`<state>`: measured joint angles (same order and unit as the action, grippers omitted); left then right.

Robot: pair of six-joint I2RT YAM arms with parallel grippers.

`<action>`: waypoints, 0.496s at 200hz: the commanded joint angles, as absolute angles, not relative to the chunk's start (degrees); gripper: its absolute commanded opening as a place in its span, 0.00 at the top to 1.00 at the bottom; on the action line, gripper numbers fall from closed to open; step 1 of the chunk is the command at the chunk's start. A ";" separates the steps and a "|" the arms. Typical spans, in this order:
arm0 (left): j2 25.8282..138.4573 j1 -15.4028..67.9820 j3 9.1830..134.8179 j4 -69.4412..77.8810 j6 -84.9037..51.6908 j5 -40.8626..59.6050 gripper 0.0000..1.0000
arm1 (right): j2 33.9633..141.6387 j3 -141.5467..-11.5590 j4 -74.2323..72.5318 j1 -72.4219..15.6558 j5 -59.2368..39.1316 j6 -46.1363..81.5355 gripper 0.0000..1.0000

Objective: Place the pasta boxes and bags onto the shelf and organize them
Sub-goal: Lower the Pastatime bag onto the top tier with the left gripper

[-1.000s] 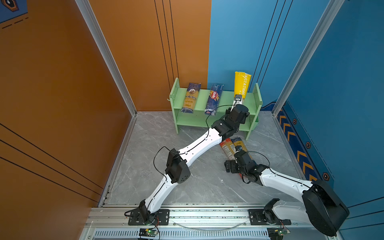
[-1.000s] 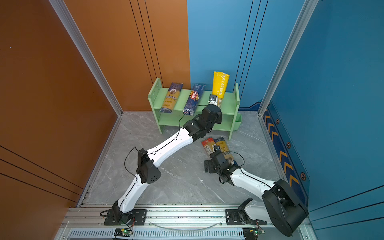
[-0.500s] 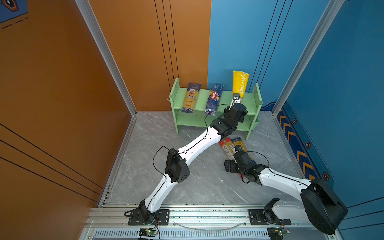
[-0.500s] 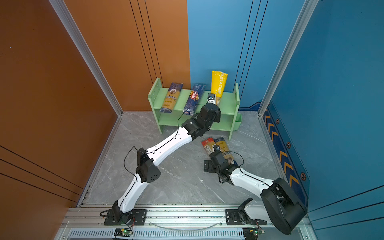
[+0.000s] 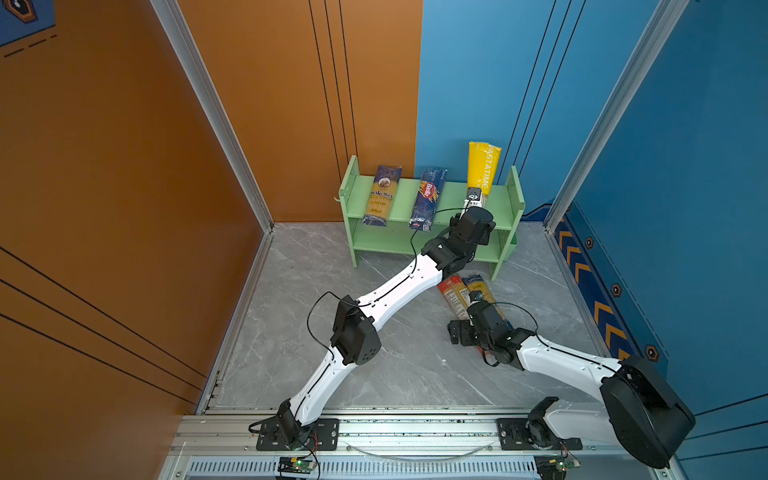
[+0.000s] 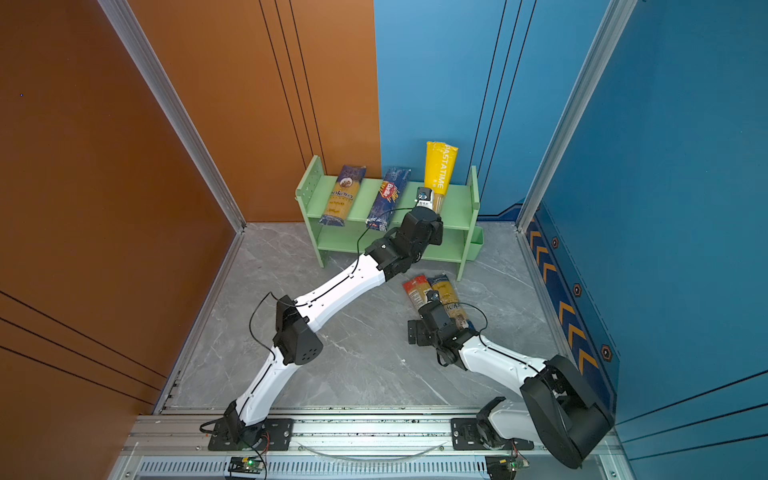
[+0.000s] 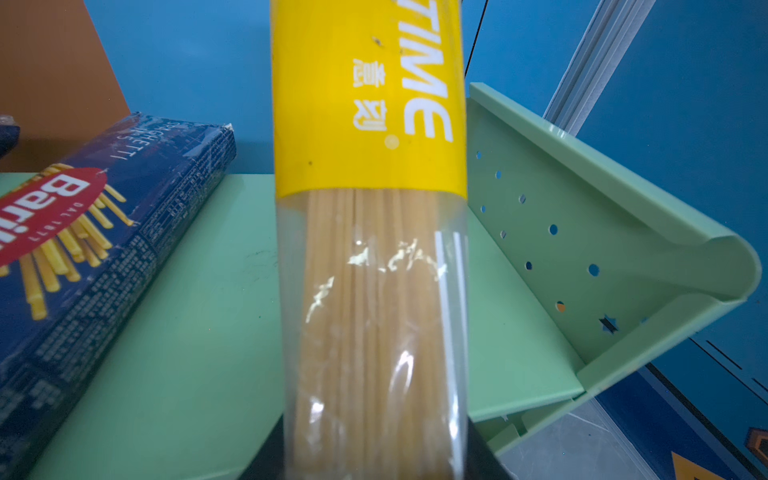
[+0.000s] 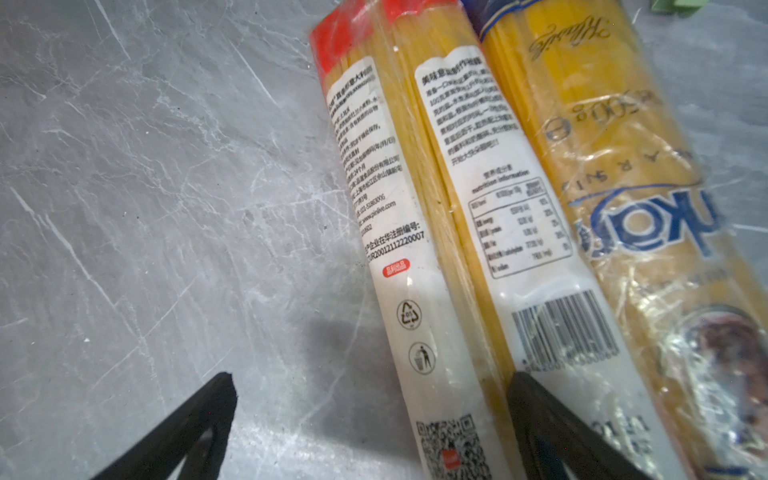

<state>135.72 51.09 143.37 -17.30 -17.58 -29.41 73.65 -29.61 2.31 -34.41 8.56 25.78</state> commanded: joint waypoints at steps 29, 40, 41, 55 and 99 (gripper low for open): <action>135.01 50.44 146.89 -8.81 -18.10 -28.62 0.74 | 73.69 -30.03 3.91 -34.57 6.66 26.10 0.00; 135.04 50.47 146.89 -8.70 -18.17 -28.52 0.74 | 73.46 -29.97 4.02 -34.57 6.67 26.10 0.00; 135.07 50.46 146.88 -8.70 -18.18 -28.50 0.74 | 73.42 -30.02 4.03 -34.56 6.68 26.10 0.00; 135.05 50.45 146.89 -8.60 -18.19 -28.39 0.73 | 73.05 -29.84 4.12 -34.57 6.78 26.10 0.00; 135.08 50.46 146.85 -8.61 -18.28 -28.22 0.65 | 72.57 -29.53 4.32 -34.59 7.02 26.19 0.00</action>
<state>135.76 51.05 143.37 -16.95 -17.93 -28.23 73.38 -29.61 2.37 -34.41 8.54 25.78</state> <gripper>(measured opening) 0.413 0.993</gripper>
